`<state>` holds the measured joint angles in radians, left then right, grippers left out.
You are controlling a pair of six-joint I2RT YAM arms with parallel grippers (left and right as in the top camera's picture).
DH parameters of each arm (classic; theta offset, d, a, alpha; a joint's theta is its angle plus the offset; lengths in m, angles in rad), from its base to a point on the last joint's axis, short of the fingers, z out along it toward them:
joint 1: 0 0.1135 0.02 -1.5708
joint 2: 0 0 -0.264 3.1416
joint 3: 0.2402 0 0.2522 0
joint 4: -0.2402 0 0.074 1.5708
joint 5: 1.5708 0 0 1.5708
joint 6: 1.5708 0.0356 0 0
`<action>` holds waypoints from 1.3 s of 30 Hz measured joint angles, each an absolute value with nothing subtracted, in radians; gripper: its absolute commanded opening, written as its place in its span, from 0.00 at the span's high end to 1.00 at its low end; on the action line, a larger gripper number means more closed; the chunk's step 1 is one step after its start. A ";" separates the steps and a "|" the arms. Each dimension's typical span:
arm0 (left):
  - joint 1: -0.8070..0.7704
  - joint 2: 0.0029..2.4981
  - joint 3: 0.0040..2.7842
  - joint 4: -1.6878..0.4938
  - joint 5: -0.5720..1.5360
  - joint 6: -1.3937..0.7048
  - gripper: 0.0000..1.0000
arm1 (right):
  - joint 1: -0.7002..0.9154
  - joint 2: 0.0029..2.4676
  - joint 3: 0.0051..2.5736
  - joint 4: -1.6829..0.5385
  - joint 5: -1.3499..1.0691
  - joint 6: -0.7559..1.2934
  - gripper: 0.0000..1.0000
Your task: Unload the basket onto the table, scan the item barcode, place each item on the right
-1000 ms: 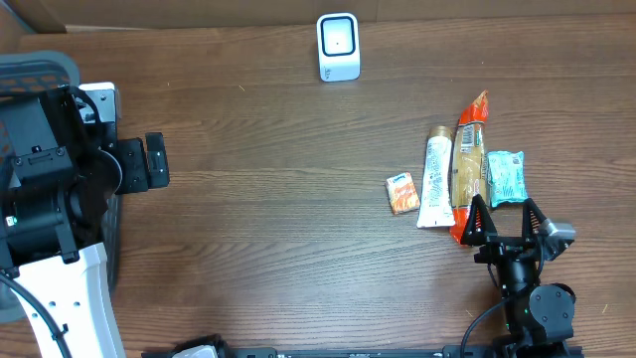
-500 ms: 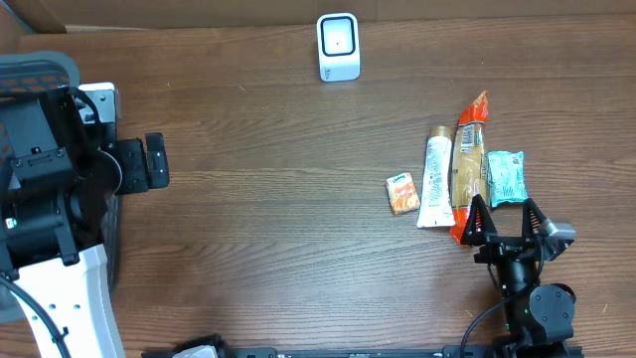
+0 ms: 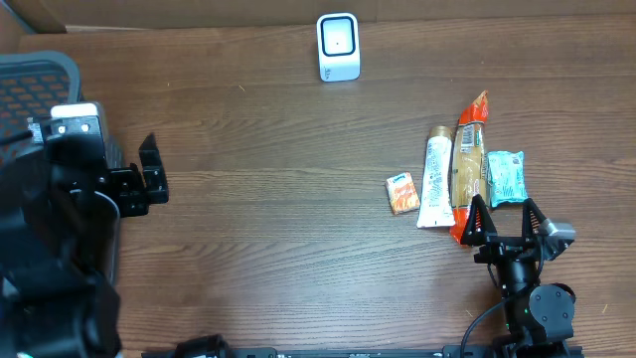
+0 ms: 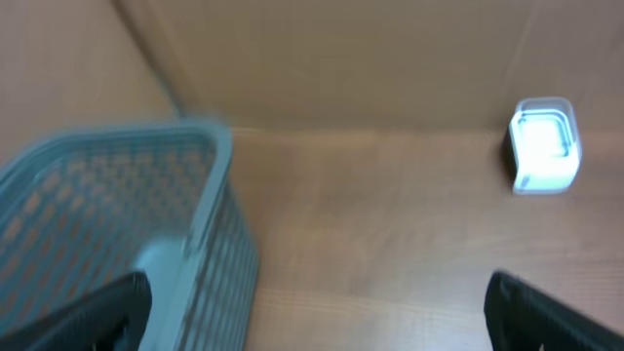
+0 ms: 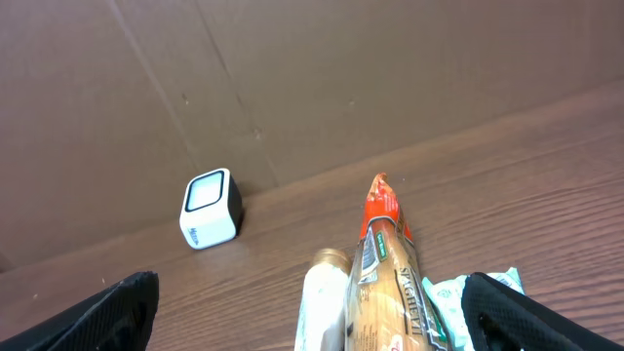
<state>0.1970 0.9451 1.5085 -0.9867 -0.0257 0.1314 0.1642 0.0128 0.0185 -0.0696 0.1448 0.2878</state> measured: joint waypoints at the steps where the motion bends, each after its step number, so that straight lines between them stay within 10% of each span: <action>1: 0.192 0.911 1.449 -0.912 -0.009 0.131 0.00 | 0.164 0.013 0.019 -0.069 0.144 0.288 0.00; 18: 0.067 0.379 0.336 0.097 0.290 0.134 0.00 | 0.164 0.013 0.019 -0.071 0.138 0.288 0.00; 39: 0.065 0.026 0.011 -0.010 0.375 0.165 0.00 | 0.164 0.013 0.019 -0.071 0.138 0.288 0.00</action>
<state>0.0647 0.0257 0.0113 -0.0101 0.3748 0.1654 0.1642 0.0128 0.0185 -0.0711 0.1379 0.2882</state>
